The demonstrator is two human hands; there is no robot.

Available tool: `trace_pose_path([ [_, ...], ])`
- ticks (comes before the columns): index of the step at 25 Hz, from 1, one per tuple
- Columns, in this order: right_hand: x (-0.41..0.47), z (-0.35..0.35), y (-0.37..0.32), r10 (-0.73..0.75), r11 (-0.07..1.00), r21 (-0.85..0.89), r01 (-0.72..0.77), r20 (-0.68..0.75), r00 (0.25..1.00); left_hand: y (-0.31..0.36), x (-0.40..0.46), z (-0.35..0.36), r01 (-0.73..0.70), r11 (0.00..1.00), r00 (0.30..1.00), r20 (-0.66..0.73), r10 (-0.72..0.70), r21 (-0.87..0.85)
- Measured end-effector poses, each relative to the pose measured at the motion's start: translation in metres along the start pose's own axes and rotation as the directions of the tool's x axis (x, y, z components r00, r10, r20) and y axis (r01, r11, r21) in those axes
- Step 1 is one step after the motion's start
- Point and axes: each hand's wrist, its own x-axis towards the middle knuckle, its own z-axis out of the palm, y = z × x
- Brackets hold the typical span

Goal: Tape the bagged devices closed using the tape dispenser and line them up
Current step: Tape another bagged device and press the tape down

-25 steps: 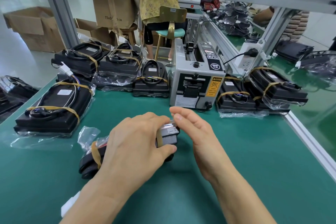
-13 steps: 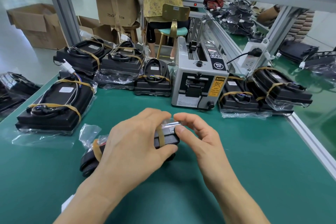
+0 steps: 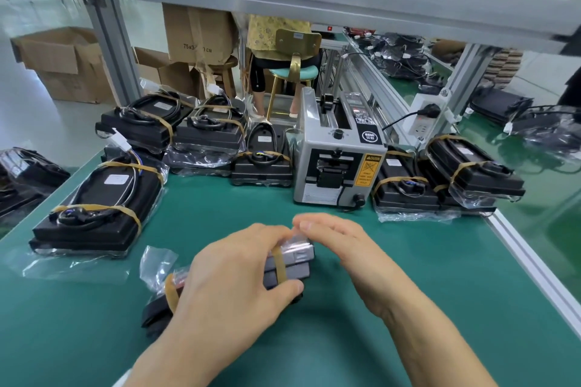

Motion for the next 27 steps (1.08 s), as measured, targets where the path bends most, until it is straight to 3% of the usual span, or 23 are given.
trace_pose_path([
  [2, 0.005, -0.001, -0.006, 0.040, 0.998, -0.047, -0.036, 0.084, 0.996, 0.001, 0.001, 0.000, -0.012, 1.000, 1.000, -0.003, 0.012, 0.001],
  [8, 0.014, -0.002, -0.002, 0.141, 0.987, 0.062, -0.149, 0.110, 0.984, 0.002, 0.005, -0.001, -0.094, 0.994, 0.995, -0.038, 0.096, 0.064],
  [10, 0.019, -0.004, 0.006, 0.167, 0.982, 0.087, -0.169, 0.022, 0.986, 0.002, 0.004, 0.000, -0.098, 0.993, 0.993, -0.060, 0.102, 0.059],
  [13, 0.027, -0.011, 0.011, 0.137, 0.989, 0.092, -0.117, -0.259, 0.956, 0.003, 0.004, 0.003, -0.102, 0.991, 0.990, -0.086, 0.110, 0.092],
  [18, 0.048, -0.029, -0.003, 0.086, 0.991, 0.134, -0.007, -0.602, 0.794, 0.005, 0.004, 0.006, -0.104, 0.974, 0.986, -0.107, 0.127, 0.200],
  [21, 0.070, -0.034, -0.011, 0.102, 0.984, 0.176, 0.027, -0.683, 0.723, 0.003, 0.004, 0.007, -0.105, 0.976, 0.981, -0.144, 0.134, 0.190],
  [27, 0.095, -0.031, -0.020, 0.273, 0.946, 0.322, -0.044, -0.714, 0.645, 0.001, 0.005, 0.007, -0.102, 0.979, 0.978, -0.163, 0.131, 0.176],
])
